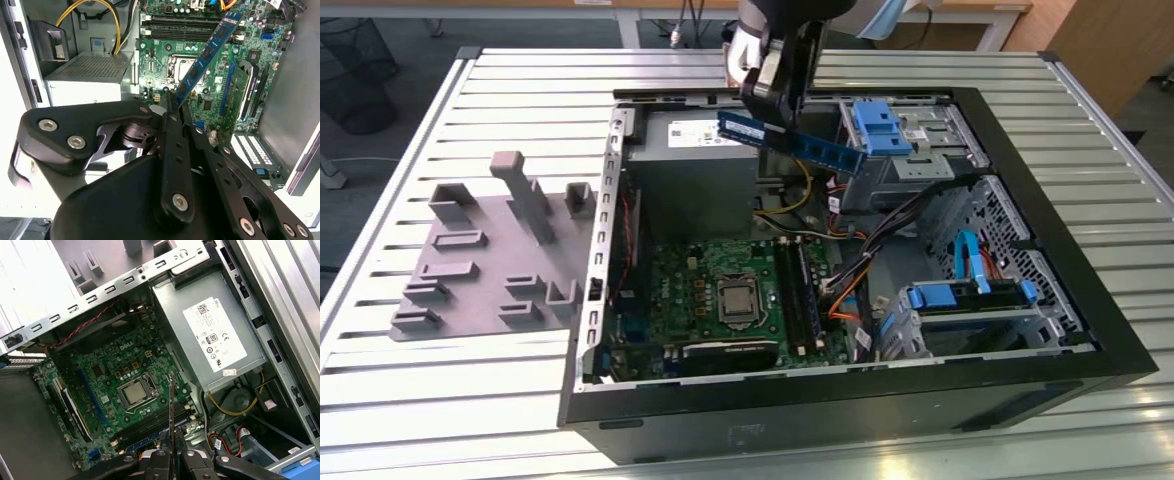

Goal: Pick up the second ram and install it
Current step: 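Insert the second ram into the second slot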

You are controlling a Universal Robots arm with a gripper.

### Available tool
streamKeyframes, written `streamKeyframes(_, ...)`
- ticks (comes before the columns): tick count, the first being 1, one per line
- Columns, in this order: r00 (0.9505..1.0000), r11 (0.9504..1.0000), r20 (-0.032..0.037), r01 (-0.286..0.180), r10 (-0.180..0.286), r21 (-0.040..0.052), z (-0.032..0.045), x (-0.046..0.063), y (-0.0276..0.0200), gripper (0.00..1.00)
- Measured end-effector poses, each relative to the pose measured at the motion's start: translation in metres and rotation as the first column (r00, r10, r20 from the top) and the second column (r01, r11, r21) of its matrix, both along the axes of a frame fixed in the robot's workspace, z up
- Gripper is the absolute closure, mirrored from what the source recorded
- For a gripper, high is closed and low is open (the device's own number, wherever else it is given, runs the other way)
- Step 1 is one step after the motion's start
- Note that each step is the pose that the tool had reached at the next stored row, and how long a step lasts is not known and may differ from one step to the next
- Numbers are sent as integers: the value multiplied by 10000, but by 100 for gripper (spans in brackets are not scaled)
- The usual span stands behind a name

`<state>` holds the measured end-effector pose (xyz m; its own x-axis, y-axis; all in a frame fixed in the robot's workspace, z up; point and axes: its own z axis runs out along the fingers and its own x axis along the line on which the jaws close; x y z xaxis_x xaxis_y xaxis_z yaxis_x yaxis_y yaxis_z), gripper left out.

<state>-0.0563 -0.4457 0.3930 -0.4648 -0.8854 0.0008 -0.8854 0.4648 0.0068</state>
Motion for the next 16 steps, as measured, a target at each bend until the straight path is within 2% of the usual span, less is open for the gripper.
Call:
streamKeyframes(8,9983,9983,1,581,-581,-7,-2,0,0,86)
streamKeyframes(16,9923,9923,0,1235,-1235,-13,-4,0,1,86)
